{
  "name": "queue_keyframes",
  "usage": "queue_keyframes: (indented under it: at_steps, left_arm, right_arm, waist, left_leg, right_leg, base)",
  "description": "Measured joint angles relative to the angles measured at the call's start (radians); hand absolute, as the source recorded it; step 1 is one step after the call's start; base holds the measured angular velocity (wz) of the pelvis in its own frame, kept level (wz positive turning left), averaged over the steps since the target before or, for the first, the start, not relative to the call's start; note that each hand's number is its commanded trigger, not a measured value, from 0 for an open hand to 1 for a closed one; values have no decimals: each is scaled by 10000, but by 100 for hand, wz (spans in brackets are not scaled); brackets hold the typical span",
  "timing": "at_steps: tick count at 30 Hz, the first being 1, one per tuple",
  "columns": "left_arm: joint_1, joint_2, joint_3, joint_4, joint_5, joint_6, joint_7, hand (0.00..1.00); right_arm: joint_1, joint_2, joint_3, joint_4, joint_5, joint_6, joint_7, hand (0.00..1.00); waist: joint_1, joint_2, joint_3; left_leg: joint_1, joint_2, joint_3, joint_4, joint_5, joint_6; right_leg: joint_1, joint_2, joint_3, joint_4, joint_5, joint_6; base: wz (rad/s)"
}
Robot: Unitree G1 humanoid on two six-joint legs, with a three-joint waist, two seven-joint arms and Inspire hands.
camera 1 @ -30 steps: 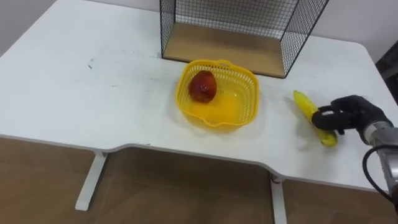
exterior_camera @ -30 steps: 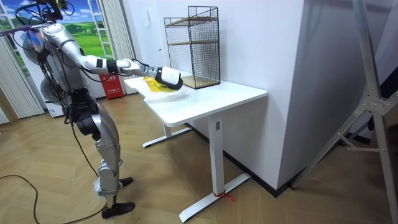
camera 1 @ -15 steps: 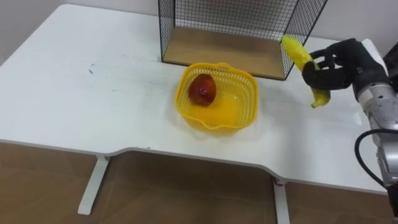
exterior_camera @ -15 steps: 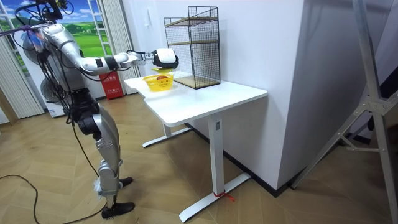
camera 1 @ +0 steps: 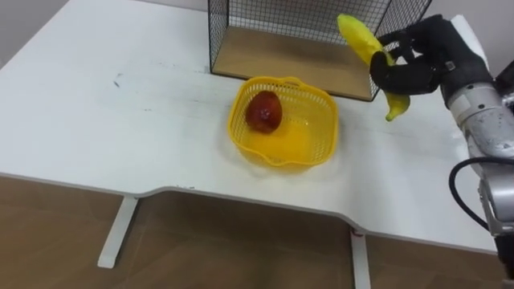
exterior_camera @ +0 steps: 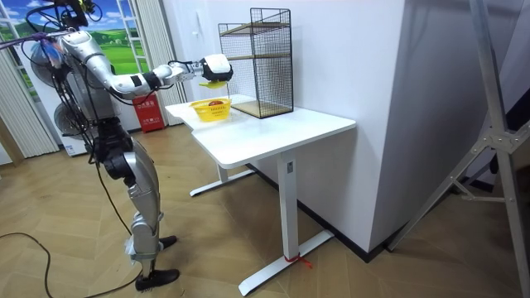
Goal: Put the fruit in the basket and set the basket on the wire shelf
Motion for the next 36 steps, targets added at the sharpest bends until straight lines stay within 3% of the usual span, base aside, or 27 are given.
queue_keyframes:
  at_steps: [10,15,28,29,30,31,36]
  left_arm:
    - [-49,-20,-118,-15,-1,7,-312,0]
    - [-55,-30,-121,-14,-50,16,-313,0]
    - [-48,-5,-344,15,2,189,-431,0]
    - [-48,-4,-345,21,5,189,-428,0]
    - [-48,-3,-345,23,6,189,-425,0]
    - [-49,-3,-349,24,5,189,-412,0]
    - [-44,21,-489,27,15,195,-386,0]
  right_arm:
    - [-129,165,938,1,-791,28,609,100]
    - [-239,240,1149,2,-778,46,859,100]
    - [-237,417,1485,36,-788,69,1153,100]
    - [-237,418,1497,36,-790,69,1152,68]
    - [-237,418,1508,36,-790,69,1149,13]
    - [-237,418,1542,36,-790,69,1135,0]
    - [-237,418,1740,36,-794,68,1083,0]
  waist:
    - [431,54,-16]
    - [639,-55,50]
    - [713,-124,89]
    - [733,-137,97]
    - [736,-145,102]
    - [740,-157,109]
    - [749,-176,107]
  left_leg:
    - [95,-4,66,-123,33,7]
    - [129,-4,48,-157,33,5]
    - [72,-25,-28,-143,32,5]
    - [71,-25,-28,-143,32,5]
    - [70,-25,-29,-143,32,5]
    - [59,-27,-40,-134,33,5]
    - [-5,-28,-103,-94,33,5]
  right_leg:
    - [-69,-21,33,50,-1,0]
    - [-45,-20,19,38,-1,0]
    - [-14,-21,-23,36,-1,1]
    - [-13,-20,-23,36,-1,1]
    - [-13,-20,-24,36,-1,1]
    - [-13,-20,-30,37,-1,1]
    - [-24,-21,-119,36,-1,1]
  base:
    - [-2]
    - [0]
    - [2]
    - [0]
    - [0]
    - [0]
    - [5]
